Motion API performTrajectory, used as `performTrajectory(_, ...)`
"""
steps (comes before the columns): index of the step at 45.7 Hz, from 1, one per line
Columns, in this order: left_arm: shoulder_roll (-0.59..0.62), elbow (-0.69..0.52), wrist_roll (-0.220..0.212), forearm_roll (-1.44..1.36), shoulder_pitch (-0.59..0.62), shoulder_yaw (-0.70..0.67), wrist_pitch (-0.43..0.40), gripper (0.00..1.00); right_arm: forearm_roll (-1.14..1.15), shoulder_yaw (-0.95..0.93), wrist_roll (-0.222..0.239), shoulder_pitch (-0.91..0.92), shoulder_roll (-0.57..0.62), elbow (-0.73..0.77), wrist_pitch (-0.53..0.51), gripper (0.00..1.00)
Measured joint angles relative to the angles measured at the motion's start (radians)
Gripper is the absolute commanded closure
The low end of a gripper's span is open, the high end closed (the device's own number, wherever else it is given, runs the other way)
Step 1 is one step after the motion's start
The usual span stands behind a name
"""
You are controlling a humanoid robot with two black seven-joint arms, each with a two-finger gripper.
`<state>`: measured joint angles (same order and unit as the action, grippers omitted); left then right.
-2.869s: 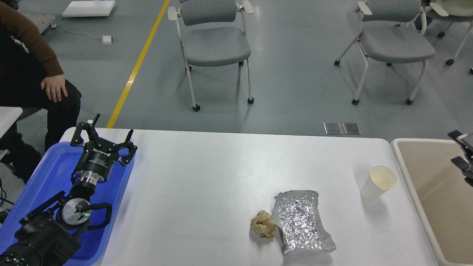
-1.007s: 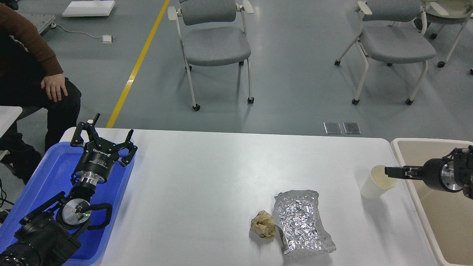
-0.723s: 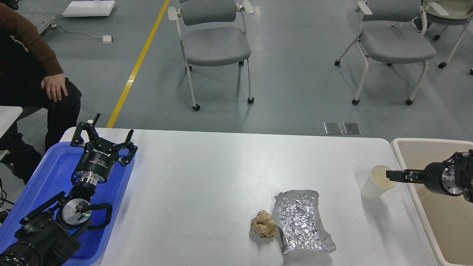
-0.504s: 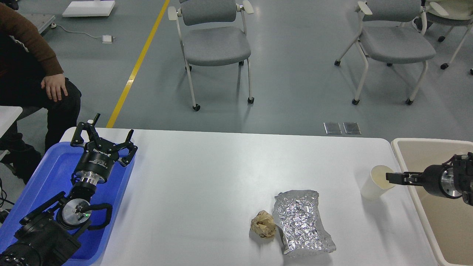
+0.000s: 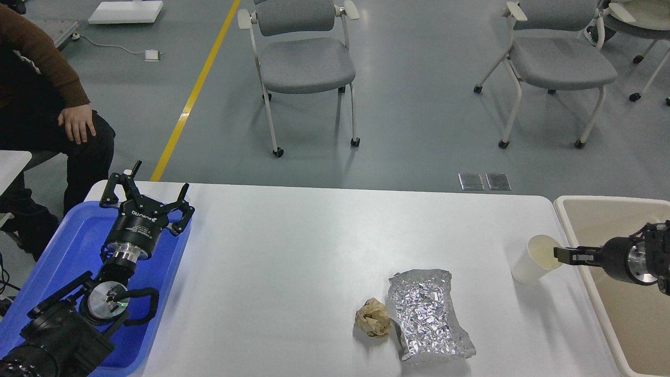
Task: Tidy desktop
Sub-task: 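Close the right gripper on the white paper cup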
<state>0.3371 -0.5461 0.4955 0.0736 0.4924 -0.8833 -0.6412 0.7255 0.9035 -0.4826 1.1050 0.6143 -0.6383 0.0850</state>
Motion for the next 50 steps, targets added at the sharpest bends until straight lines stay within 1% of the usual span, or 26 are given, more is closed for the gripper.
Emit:
performTrajectory(17,0.0,0.0,0.0,0.0,0.0,0.0,0.001,0.0,0.0,-0.002,-0.003,-0.008,-0.023,0.01,0.006,0.44)
performTrajectory(19,0.0,0.0,0.0,0.0,0.0,0.0,0.001,0.0,0.0,-0.003,-0.003,-0.009,-0.025,0.011,0.006,0.46)
performTrajectory(20,0.0,0.0,0.0,0.0,0.0,0.0,0.001,0.0,0.0,-0.003,-0.003,-0.009,-0.026,0.011,0.006,0.49)
performTrajectory(21,0.0,0.0,0.0,0.0,0.0,0.0,0.001,0.0,0.0,-0.003,-0.003,-0.009,-0.027,0.011,0.006,0.55)
performTrajectory(23,0.0,0.0,0.0,0.0,0.0,0.0,0.001,0.0,0.0,-0.004,-0.003,-0.01,-0.03,0.011,0.006,0.72)
performTrajectory(25,0.0,0.0,0.0,0.0,0.0,0.0,0.001,0.0,0.0,-0.005,-0.003,-0.011,-0.033,0.012,0.006,0.86)
performTrajectory(28,0.0,0.0,0.0,0.0,0.0,0.0,0.001,0.0,0.0,-0.005,-0.004,-0.016,-0.04,0.012,0.007,1.0)
performTrajectory(37,0.0,0.0,0.0,0.0,0.0,0.0,0.001,0.0,0.003,-0.003,-0.03,-0.029,-0.056,0.031,0.006,1.0)
performTrajectory(50,0.0,0.0,0.0,0.0,0.0,0.0,0.0,0.0,0.003,-0.002,-0.088,-0.053,-0.069,0.094,0.009,1.0)
